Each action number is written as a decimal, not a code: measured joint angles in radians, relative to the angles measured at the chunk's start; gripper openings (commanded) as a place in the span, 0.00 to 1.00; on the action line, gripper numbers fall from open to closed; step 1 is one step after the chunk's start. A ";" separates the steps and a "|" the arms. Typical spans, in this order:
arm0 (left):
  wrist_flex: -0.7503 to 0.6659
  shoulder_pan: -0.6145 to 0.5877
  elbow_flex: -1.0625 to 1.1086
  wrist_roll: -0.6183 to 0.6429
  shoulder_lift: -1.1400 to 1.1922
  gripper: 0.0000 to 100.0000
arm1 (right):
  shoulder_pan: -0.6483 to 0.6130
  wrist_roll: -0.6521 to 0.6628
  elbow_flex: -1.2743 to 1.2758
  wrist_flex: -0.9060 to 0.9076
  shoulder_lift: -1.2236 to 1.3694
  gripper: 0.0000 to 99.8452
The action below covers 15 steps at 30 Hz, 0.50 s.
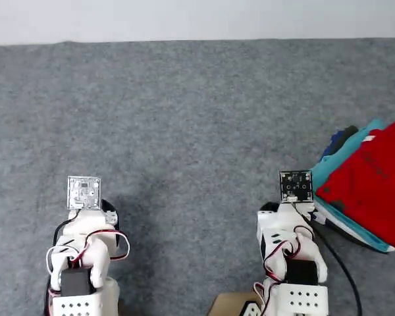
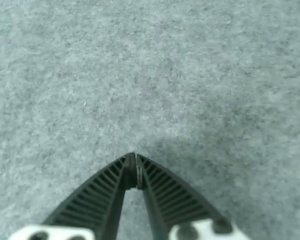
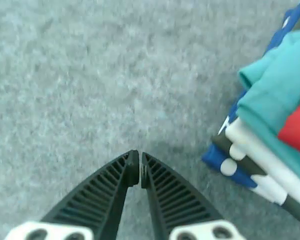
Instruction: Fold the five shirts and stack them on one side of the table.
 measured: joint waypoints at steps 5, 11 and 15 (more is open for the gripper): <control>0.124 0.017 0.000 0.000 0.000 0.01 | 0.000 -0.003 0.000 0.075 0.000 0.01; 0.150 0.017 0.000 0.006 0.000 0.01 | 0.000 -0.003 0.000 0.141 0.000 0.01; 0.150 0.017 0.000 0.008 0.000 0.01 | 0.000 -0.003 0.000 0.141 -0.005 0.01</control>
